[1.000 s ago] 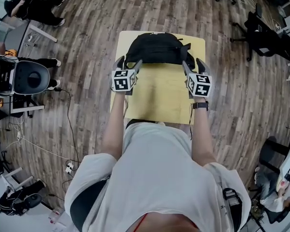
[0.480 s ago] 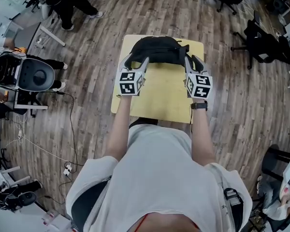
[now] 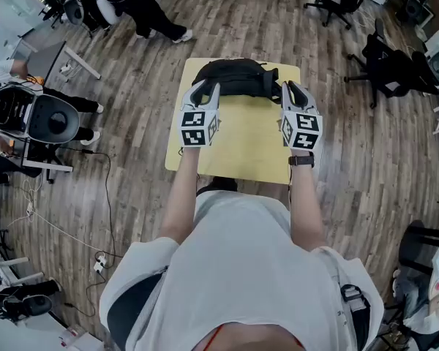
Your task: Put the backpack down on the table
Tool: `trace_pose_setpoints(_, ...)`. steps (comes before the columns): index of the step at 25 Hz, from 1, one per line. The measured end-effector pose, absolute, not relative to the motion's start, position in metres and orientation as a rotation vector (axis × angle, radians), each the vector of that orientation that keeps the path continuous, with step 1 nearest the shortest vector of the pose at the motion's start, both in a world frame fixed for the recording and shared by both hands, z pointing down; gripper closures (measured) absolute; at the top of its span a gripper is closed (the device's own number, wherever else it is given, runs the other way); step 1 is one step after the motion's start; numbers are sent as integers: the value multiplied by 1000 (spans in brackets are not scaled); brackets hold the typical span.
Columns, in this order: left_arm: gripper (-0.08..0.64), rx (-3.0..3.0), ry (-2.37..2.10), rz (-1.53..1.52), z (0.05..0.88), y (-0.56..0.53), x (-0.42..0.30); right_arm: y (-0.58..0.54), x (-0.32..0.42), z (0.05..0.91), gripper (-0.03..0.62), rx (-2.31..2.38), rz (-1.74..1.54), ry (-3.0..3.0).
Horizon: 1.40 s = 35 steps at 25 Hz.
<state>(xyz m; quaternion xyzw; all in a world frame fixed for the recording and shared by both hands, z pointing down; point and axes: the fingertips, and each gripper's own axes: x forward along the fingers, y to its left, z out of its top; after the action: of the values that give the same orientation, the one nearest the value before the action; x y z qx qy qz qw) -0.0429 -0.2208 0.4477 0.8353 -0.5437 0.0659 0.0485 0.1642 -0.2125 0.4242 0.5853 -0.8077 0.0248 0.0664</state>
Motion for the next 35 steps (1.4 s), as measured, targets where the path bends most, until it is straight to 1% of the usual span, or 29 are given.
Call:
trace_pose_setpoints(8, 519, 2570, -1721, 160, 428, -201, -38, -186, 167, 404, 566, 1776, 0, -2464)
trace_pose_setpoints(14, 548, 2573, -1758, 124, 418, -191, -32, -175, 173, 395, 580, 1781, -54, -2465)
trace_pose_setpoints(28, 549, 2577, -1757, 137, 415, -189, -13, -175, 185, 393, 581, 1760, -69, -2469)
trace_pose_setpoints(35, 549, 2570, -1757, 158, 418, -201, -17, -189, 177, 401, 581, 1748, -34, -2480)
